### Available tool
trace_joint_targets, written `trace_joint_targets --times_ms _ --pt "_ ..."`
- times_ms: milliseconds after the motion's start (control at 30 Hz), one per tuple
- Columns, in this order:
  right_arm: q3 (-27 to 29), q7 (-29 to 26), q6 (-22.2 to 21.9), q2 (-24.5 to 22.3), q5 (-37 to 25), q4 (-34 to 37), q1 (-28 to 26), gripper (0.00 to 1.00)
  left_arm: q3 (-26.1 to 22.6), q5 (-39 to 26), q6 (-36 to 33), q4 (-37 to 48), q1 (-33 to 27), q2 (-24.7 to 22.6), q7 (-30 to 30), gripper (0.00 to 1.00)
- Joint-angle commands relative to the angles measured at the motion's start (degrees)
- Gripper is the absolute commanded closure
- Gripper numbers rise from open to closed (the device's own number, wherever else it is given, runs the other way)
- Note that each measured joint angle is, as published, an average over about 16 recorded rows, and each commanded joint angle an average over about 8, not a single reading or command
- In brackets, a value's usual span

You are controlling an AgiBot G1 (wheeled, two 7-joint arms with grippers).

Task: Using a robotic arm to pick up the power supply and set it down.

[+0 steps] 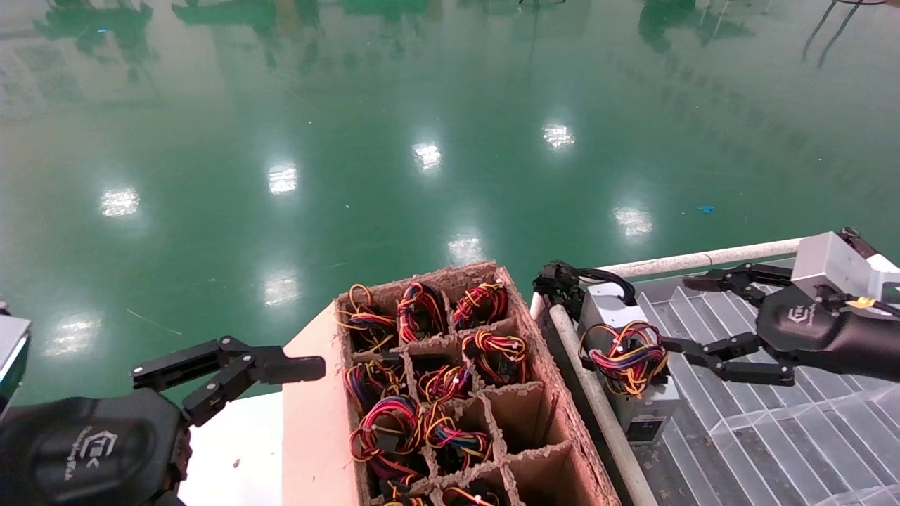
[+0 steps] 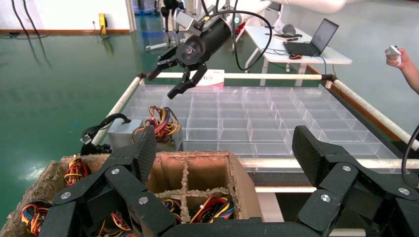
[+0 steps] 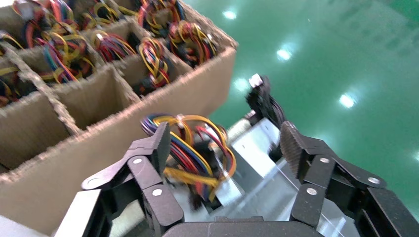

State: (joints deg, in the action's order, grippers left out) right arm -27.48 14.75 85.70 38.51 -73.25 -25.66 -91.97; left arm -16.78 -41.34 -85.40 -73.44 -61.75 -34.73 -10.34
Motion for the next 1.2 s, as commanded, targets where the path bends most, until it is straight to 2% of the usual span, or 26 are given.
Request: trace_joint_targets --times_ms 33,1200 --pt "0.44 -0.97 0.0 -0.13 1.19 -1.82 1.16 0.0 -0.01 0.0 0.0 0.01 -0.01 0.0 0.01 0.0" --pt "8.28 -18.43 0.0 -2.52 22.68 -34.63 21.98 0.0 -0.13 0.08 0.04 0.01 -0.04 0.05 0.06 0.0"
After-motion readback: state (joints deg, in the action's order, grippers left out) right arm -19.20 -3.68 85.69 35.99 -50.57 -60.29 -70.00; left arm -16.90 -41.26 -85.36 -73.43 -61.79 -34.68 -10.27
